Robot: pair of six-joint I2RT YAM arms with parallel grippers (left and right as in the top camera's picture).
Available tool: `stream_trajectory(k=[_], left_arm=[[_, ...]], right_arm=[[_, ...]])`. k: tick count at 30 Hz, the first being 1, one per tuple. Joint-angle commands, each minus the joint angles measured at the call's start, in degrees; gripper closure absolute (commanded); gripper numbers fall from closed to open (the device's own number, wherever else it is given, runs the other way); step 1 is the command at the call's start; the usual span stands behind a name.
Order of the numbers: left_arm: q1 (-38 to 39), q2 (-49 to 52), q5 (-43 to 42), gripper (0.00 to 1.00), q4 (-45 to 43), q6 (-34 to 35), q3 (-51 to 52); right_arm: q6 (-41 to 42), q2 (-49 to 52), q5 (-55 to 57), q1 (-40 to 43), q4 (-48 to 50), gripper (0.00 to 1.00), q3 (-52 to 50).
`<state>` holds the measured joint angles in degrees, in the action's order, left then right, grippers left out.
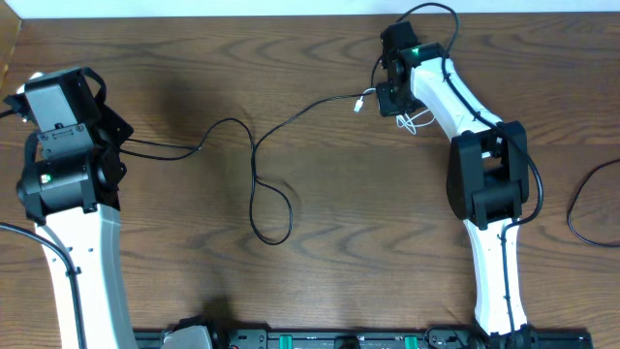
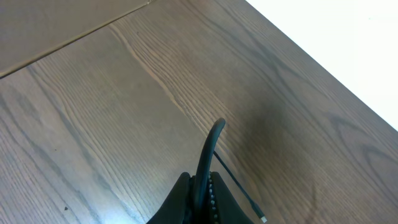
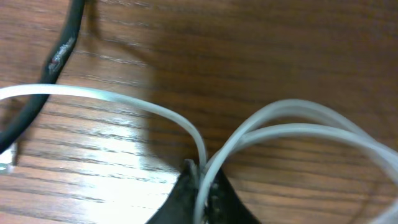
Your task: Untangle cables
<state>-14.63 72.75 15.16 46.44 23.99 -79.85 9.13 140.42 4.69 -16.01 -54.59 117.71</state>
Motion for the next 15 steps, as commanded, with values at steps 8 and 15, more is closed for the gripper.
stream_trajectory(k=[8,15], left_arm=[[-0.31,0.24,0.55,0.92,-0.02,0.31,-0.63],[-0.31,0.24,0.52,0.92,-0.35,0.31,-0.63]], right_arm=[[-1.84,-9.62,-7.28,1.99,-3.82,0.99,0.26],[-6.45,-26.84,-15.04,7.52,-8.07,0.99,0.26]])
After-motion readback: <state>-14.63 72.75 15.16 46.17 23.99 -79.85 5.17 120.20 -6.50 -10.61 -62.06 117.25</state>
